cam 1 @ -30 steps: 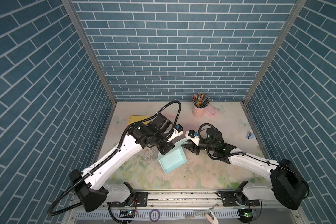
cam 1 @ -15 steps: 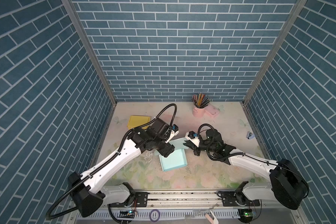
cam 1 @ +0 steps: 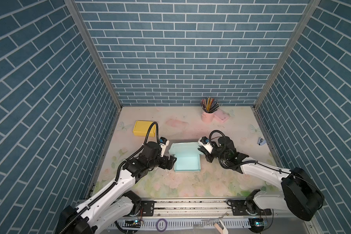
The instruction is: Fold the paper box
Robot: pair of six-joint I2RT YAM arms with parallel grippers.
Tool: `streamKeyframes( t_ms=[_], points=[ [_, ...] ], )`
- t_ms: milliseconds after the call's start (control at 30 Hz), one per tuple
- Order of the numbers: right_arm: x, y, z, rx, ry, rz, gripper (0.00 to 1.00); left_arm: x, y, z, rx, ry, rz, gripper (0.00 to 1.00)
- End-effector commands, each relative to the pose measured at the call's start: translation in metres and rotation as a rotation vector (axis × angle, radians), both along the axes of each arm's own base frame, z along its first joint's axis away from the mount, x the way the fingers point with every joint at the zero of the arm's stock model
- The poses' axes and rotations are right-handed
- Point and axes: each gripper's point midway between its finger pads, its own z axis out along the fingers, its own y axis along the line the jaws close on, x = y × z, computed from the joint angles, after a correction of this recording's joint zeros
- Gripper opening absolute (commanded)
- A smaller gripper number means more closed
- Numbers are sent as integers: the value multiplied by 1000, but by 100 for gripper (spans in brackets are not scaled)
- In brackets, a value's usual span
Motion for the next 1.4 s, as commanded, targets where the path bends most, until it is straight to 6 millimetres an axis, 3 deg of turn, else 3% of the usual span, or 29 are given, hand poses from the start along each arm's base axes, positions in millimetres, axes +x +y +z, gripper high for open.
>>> streamKeyframes(
  t_ms=[0, 200, 300, 400, 567, 667, 1033, 1200, 1367],
  points=[
    [11, -1, 6, -34, -44, -12, 0, 28, -3, 18, -50, -135, 57, 95],
    [16, -2, 0, -50, -33, -31, 0, 46, -15, -2, -20, -161, 9, 92],
    [18, -2, -2, -57, -26, -39, 0, 53, -22, -3, -5, -166, -24, 84],
    [21, -3, -4, -67, -24, -48, 0, 57, -24, -3, 18, -165, -36, 73],
    [27, -5, -8, -88, -18, -81, 2, 54, -25, -11, 30, -133, -52, 41],
    [30, -7, -10, -101, -14, -93, 3, 51, -25, -13, 20, -118, -52, 31],
    [30, -10, -2, -82, 8, -132, 14, 50, -11, -6, 60, -106, 14, 13],
    [32, -11, 0, -80, 29, -163, 13, 55, -13, 0, 76, -118, 32, 5],
    [29, -6, 0, -97, 41, -169, 6, 58, -18, 5, 66, -134, 37, 3]
  ],
)
